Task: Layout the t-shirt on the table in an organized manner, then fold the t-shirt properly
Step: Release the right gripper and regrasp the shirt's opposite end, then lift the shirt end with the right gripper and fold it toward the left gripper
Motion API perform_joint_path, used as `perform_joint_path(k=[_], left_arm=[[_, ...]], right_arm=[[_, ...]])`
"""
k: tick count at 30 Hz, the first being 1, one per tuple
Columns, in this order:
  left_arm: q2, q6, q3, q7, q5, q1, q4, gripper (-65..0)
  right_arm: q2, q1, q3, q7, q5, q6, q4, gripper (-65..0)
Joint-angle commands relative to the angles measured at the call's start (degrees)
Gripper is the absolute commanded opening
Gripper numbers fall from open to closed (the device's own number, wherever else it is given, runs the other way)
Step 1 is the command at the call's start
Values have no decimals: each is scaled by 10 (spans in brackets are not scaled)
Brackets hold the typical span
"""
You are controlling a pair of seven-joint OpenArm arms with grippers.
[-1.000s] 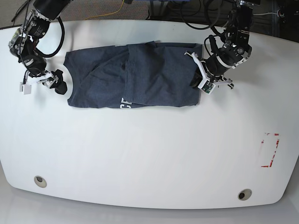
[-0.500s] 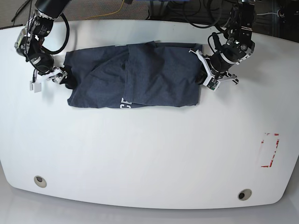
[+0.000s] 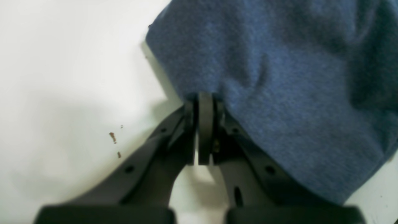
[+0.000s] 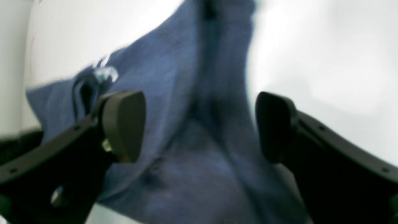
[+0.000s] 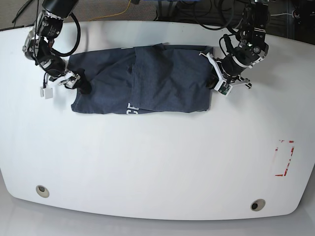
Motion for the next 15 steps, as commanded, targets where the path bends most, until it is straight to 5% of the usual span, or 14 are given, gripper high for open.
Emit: perform_joint_path(k=[1,15], left_arm=[[-2,-1,-2,-13,-6,-3,9,-650],[-2,-1,-2,-13,-6,4,9,-650]], right_arm=[[0,1,-12,-13,-2,-1,20,-120],[-15,-1,-32,-13,-2,-2,32,-144]])
